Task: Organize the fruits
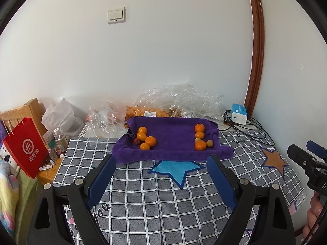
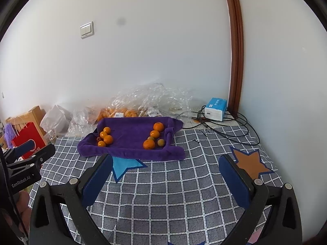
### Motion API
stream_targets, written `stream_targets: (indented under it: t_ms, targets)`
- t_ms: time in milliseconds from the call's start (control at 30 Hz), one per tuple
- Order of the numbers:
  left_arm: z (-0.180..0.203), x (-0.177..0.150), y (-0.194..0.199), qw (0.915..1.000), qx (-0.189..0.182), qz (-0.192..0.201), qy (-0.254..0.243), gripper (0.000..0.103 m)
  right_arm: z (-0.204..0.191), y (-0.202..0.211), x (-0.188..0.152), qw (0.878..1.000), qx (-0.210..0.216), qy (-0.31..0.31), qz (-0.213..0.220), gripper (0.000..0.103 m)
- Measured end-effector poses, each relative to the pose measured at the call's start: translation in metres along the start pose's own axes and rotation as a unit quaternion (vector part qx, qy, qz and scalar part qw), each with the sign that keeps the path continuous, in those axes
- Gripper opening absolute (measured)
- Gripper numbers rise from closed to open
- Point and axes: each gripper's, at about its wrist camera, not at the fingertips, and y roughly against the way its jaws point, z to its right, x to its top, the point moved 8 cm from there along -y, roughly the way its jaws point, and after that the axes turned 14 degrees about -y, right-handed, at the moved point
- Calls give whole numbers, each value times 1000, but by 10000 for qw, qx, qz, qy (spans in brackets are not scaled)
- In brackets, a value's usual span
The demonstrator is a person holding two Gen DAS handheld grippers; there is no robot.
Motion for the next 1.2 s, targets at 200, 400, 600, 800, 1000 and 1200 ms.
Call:
stream_targets:
  t_ms: [200,400,600,800,1000,1200]
  targets:
    - [1,1,1,10000,-3,25,14,90,-1,1,0,10000,-21,47,12,102]
    - [-1,0,1,10000,-20,14,38,90,-1,0,-2,10000,-34,58,-5,102]
    - [-4,0,2,10000,-14,16,85,90,0,-1,-3,10000,-45,68,-29,102]
    - [-6,0,2,10000,-5,14,95,90,2,-3,-3,10000,-49,70,-48,102]
    - [-6,0,2,10000,-11,14,93,90,1,-4,-3,9999,-47,75,-53,102]
    - [-8,-1,2,9999,-10,16,99,90,2,-5,-4,9999,-44,84,-57,102]
